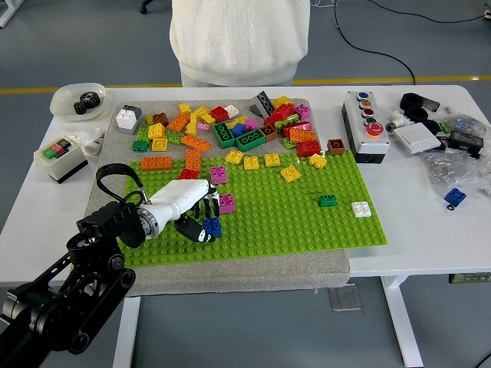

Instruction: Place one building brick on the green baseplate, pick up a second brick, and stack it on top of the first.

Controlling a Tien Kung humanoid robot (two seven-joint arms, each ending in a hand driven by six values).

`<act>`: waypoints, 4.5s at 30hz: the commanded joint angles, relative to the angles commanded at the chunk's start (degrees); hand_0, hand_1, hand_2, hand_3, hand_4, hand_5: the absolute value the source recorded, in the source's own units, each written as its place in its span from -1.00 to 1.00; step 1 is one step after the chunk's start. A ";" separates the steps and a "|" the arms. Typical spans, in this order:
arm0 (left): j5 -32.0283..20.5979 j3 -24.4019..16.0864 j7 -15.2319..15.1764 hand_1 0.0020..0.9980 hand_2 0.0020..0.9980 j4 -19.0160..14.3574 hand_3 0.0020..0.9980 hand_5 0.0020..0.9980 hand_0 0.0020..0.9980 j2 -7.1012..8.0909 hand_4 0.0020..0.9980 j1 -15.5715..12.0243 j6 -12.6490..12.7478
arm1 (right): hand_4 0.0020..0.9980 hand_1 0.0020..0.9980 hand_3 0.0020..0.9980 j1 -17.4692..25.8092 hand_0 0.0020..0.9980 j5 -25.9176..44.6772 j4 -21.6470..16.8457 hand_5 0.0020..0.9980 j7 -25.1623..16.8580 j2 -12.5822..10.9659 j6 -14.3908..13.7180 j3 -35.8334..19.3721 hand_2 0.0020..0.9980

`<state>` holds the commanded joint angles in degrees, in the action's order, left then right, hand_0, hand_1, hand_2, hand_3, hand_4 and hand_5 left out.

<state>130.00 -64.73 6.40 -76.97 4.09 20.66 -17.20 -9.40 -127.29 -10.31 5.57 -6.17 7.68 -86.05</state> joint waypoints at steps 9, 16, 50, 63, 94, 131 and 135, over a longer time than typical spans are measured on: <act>0.00 0.07 -0.18 -0.22 -0.17 0.00 -0.03 -1.00 -0.10 0.02 0.87 0.15 -0.24 | 0.66 0.29 0.20 -0.09 0.48 0.08 0.00 -0.19 0.01 0.02 0.04 -0.03 0.43; 0.00 -0.02 -0.33 -0.21 -0.14 0.06 -0.01 -1.00 -0.10 0.02 0.93 0.07 -0.39 | 0.66 0.29 0.20 -0.05 0.48 0.11 0.00 -0.19 -0.01 0.03 0.04 -0.01 0.43; 0.00 -0.07 -0.92 -0.16 -0.09 -0.02 0.02 -1.00 -0.07 0.21 1.00 0.46 -0.42 | 0.66 0.29 0.20 0.05 0.48 0.01 0.00 -0.19 -0.06 0.06 0.07 -0.05 0.43; 0.00 -0.63 0.15 -0.16 -0.09 -3.09 0.02 -1.00 -0.07 0.68 1.00 0.14 -3.38 | 0.66 0.29 0.20 0.14 0.48 -0.02 0.00 -0.20 -0.09 0.11 0.14 0.06 0.43; 0.00 -0.19 -1.83 -0.18 -0.11 -1.32 -0.02 -1.00 -0.10 0.82 0.96 1.09 -3.70 | 0.66 0.29 0.20 0.02 0.49 -0.17 0.00 -0.20 -0.05 0.08 0.11 -0.15 0.43; 0.00 -0.51 -1.30 -0.17 -0.10 -1.45 -0.01 -1.00 -0.09 0.93 0.91 1.40 -5.19 | 0.66 0.29 0.21 -0.03 0.49 -0.01 0.00 -0.20 -0.04 0.11 0.01 -0.27 0.43; 0.00 -0.58 -1.81 -0.16 -0.10 -1.23 -0.01 -1.00 -0.09 0.91 0.91 1.39 -4.34 | 0.66 0.29 0.21 -0.05 0.48 0.02 0.00 -0.20 -0.05 0.14 0.04 -0.17 0.43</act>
<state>130.00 -65.31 4.59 -78.20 4.99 22.05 -21.54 -9.44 -127.27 -10.31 5.52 -6.03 7.72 -86.22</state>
